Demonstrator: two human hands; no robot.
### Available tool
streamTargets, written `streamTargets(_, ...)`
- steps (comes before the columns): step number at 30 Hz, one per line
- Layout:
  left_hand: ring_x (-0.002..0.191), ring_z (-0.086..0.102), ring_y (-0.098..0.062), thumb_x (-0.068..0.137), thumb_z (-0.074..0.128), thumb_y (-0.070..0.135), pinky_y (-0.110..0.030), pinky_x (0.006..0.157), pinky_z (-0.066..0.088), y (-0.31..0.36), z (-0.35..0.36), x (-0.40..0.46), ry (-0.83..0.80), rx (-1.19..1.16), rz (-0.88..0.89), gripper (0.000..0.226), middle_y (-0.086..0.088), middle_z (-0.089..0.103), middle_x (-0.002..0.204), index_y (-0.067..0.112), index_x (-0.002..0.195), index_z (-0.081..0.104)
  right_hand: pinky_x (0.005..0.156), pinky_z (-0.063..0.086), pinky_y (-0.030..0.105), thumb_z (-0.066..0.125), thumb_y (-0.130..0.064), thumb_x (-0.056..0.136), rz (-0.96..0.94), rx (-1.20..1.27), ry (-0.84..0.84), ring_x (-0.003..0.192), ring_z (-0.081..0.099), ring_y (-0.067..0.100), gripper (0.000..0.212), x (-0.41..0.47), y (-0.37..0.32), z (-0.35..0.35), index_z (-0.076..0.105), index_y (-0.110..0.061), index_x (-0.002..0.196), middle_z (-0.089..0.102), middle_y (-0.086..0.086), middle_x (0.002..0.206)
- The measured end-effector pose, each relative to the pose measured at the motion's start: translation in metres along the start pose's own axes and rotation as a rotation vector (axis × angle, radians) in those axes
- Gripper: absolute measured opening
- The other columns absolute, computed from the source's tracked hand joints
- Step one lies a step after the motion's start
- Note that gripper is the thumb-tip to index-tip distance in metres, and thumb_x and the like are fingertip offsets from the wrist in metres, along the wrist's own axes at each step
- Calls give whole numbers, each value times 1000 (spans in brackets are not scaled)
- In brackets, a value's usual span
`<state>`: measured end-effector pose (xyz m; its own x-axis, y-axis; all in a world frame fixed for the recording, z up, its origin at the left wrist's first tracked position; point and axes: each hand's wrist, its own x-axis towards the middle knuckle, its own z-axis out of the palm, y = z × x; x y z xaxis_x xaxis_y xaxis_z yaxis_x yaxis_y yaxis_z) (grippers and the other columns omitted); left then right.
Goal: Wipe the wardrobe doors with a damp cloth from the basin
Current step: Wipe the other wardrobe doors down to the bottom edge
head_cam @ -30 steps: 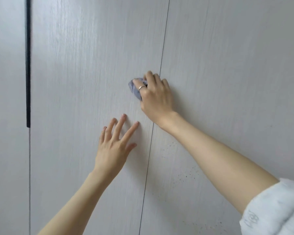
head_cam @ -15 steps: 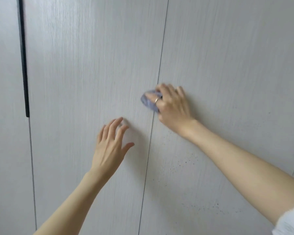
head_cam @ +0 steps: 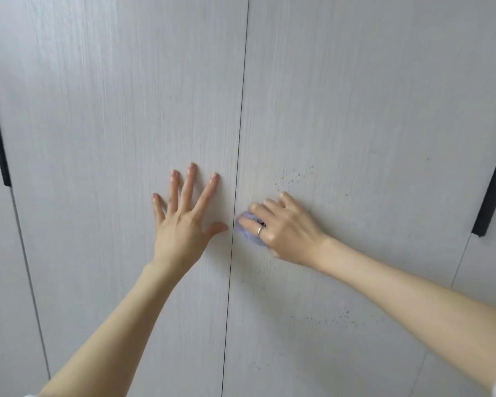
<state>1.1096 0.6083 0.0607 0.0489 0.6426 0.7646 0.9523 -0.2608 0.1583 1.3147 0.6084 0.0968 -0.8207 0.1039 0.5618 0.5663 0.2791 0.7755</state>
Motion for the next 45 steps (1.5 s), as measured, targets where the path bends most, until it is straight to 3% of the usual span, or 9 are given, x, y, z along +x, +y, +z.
streamTargets(6, 143, -17, -28, 84, 54, 52, -59, 113, 1, -1, 1, -2, -2, -3, 0, 91, 7, -26, 150, 33, 144, -12, 62, 40, 37, 65, -3, 74, 620, 63, 250, 75, 58, 33, 28, 32, 62, -23, 70, -8, 101, 61, 16, 87)
streamTargets(10, 144, -13, -30, 86, 57, 48, -61, 113, 2, 1, 1, -4, 6, -15, -12, 89, 6, -21, 151, 31, 144, -8, 61, 45, 34, 65, -7, 79, 213, 109, 121, 68, 60, 30, 21, -20, 20, -12, 72, -8, 99, 66, 15, 88)
streamTargets(14, 144, -14, -32, 86, 58, 44, -62, 112, 1, -1, 4, -6, 10, -20, -14, 89, 4, -20, 152, 29, 145, -7, 59, 45, 31, 32, -9, 96, -22, 67, -35, 65, 61, 24, 41, -48, 31, -19, 73, -13, 96, 68, 8, 88)
streamTargets(17, 144, -14, -32, 86, 57, 43, -63, 111, 0, -2, 4, -5, 16, -23, -17, 88, 4, -21, 151, 29, 145, -7, 64, 41, 35, 63, -6, 76, 367, -5, 148, 74, 60, 30, 27, -24, 80, -27, 70, -11, 102, 64, 14, 91)
streamTargets(21, 143, -19, -30, 88, 56, 42, -62, 111, 0, 6, 4, -2, -12, -36, -58, 90, 6, -27, 150, 34, 143, -15, 70, 36, 38, 57, -7, 77, 891, 49, 265, 88, 53, 34, 38, -13, 103, -33, 64, -15, 113, 57, 15, 101)
streamTargets(27, 140, -26, -29, 92, 57, 31, -64, 110, -1, 13, 6, -3, -50, -114, -130, 91, 4, -31, 152, 39, 142, -18, 59, 44, 32, 69, -7, 72, 96, 73, -34, 65, 61, 25, 26, -96, 24, -21, 73, -13, 96, 67, 12, 89)
streamTargets(36, 141, -25, -28, 90, 59, 34, -64, 109, -2, 13, 6, -1, -38, -153, -133, 90, 6, -28, 153, 39, 145, -12, 70, 37, 42, 56, -4, 75, 807, -78, 157, 88, 54, 36, 36, -51, 141, -54, 63, -9, 110, 56, 19, 99)
streamTargets(42, 141, -26, -28, 88, 58, 41, -66, 107, -3, 20, 8, 0, -24, -213, -173, 88, 5, -27, 154, 43, 146, -7, 63, 50, 36, 59, 5, 73, 241, -39, -11, 76, 64, 33, 26, -130, 64, -43, 72, -4, 94, 65, 20, 87)
streamTargets(45, 141, -26, -28, 87, 57, 45, -67, 107, -5, 23, 13, 1, 11, -219, -198, 85, 3, -25, 155, 42, 148, -3, 60, 50, 37, 66, 10, 63, 255, -56, -67, 74, 64, 32, 36, -137, 83, -51, 72, -4, 96, 66, 19, 88)
